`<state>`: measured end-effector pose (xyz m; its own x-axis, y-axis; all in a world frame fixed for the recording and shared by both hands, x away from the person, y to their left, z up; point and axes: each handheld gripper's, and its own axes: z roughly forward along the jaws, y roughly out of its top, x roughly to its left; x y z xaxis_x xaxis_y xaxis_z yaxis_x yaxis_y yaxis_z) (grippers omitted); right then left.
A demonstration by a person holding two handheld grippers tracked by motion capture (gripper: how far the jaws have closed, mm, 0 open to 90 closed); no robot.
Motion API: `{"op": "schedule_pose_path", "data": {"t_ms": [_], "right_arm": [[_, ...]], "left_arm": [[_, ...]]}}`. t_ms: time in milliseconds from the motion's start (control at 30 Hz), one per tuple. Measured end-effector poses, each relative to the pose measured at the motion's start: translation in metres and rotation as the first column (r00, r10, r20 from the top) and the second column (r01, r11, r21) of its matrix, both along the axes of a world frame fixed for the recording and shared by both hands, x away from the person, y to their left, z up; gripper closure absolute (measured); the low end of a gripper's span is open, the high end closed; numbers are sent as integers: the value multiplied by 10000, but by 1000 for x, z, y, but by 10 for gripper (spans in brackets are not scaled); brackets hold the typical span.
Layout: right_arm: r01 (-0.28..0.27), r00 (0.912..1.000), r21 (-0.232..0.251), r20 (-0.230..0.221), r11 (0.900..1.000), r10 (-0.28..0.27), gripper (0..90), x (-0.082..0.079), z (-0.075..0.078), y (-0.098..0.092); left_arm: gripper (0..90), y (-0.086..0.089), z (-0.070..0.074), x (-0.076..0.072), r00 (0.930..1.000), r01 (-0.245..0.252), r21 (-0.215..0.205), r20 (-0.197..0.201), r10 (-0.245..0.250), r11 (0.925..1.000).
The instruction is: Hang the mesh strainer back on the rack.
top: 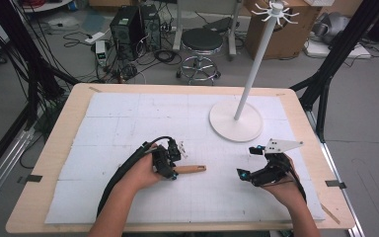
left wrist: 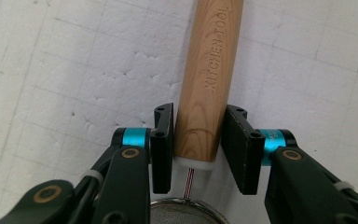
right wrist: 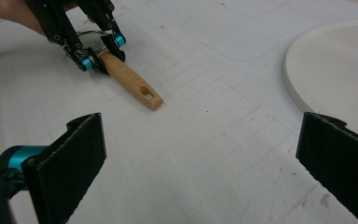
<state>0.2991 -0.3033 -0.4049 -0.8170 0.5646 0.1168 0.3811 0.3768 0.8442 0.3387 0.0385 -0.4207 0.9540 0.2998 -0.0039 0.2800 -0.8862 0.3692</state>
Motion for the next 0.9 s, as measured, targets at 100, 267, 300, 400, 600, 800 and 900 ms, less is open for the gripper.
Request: {"op": "schedule_pose_path", "data": {"t_ms": [100, 267, 300, 400, 600, 800, 900], "right_arm": [[9, 10000, 46, 11, 10000, -9, 6, 0, 0, 0], [-15, 10000, 46, 14, 10000, 15, 6, 0, 0, -1], [-17, 10000, 52, -19, 10000, 17, 6, 0, 0, 0], [6, 10000, 71, -7, 10000, -6, 6, 0, 0, -1], [14, 10000, 99, -41, 10000, -14, 6, 0, 0, -2], [12, 10000, 81, -55, 10000, -11, 6, 0, 0, -1], [-38, 10000, 57, -19, 10000, 38, 6, 0, 0, -1]], "left_arm": [[684, -1, 1, -1, 10000, 84, 57, 21, -84, 9999], [687, -1, 1, -2, 9999, 93, 69, 79, -94, 9999], [688, 0, 1, -2, 9999, 79, 41, 99, -79, 10000], [689, 0, 2, -2, 9999, 7, -110, 161, -6, 9999], [689, 7, 14, -1, 9994, -297, -1406, 157, 322, 9896], [689, 17, 31, -1, 9981, -515, -2872, 180, 591, 9565], [689, 18, 41, -1, 9976, -558, -3465, 192, 666, 9364]]}}
